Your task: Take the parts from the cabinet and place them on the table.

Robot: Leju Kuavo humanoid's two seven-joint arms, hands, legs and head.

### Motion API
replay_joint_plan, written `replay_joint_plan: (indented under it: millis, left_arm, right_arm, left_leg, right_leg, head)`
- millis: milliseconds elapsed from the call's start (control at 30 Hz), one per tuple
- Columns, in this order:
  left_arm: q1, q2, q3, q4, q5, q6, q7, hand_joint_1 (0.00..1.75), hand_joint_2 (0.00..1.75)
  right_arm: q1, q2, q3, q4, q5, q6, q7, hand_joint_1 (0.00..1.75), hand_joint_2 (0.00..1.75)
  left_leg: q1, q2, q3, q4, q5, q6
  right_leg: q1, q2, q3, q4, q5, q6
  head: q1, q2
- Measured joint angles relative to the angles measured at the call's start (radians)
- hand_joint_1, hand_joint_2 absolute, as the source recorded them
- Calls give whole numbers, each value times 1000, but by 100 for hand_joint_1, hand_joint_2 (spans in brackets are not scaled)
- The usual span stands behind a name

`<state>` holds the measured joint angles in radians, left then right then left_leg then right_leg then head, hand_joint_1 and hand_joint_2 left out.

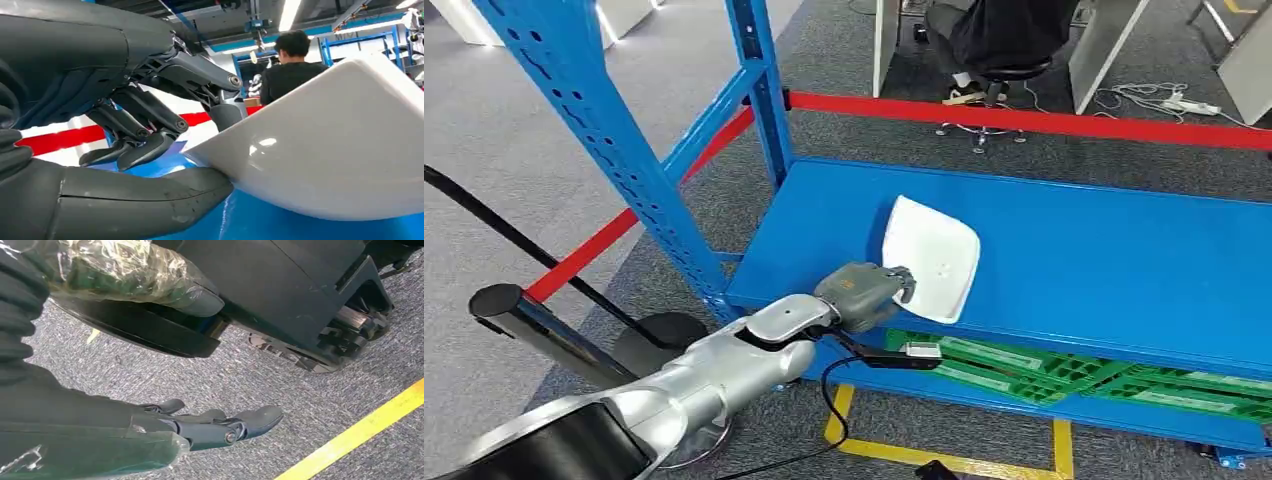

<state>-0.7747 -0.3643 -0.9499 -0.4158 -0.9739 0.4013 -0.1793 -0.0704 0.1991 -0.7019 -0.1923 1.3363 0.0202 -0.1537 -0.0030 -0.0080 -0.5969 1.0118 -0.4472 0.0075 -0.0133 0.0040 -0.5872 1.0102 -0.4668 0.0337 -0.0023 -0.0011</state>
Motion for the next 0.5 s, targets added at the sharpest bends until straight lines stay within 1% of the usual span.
replay_joint_plan:
  millis: [333, 367, 400, 433, 467, 500]
  left_arm:
    - [0, 0, 0, 0, 0, 0, 0, 175, 175]
    - [1, 0, 0, 0, 9, 9, -12, 175, 175]
    - [12, -4, 16, -27, 53, 44, -49, 175, 175]
    - [38, 0, 56, -102, 138, 112, -142, 175, 175]
    - [50, 2, 93, -203, 191, 159, -193, 175, 175]
    - [40, 2, 141, -325, 216, 175, -204, 175, 175]
  right_arm:
    - [0, 0, 0, 0, 0, 0, 0, 0, 175]
    - [0, 0, 0, 0, 0, -1, 0, 0, 175]
    - [0, 0, 0, 0, 3, -8, 5, 0, 175]
    - [2, 0, 0, 0, 6, -21, 13, 0, 175]
    - [3, 0, 0, 0, 10, -26, 18, 0, 175]
    - [2, 0, 0, 0, 12, -31, 19, 0, 175]
  left_leg:
    - [0, 0, 0, 0, 0, 0]
    - [0, 0, 0, 0, 0, 0]
    - [0, 0, 0, 1, 0, 0]
    - [0, 0, -1, 1, 0, 0]
    - [0, 0, -4, 1, 2, 2]
    - [0, 0, -7, 1, 2, 2]
  right_leg:
    - [0, 0, 0, 0, 0, 0]
    - [0, 0, 0, 0, 0, 0]
    - [0, 0, 0, 0, 0, 0]
    - [0, -1, -2, 0, 0, 0]
    - [0, -3, -4, 0, 0, 0]
    - [0, -3, -6, 0, 1, 0]
  head:
    - [0, 0]
    - [0, 0]
    - [0, 0]
    - [-2, 0]
    - [-1, 0]
    - [1, 0]
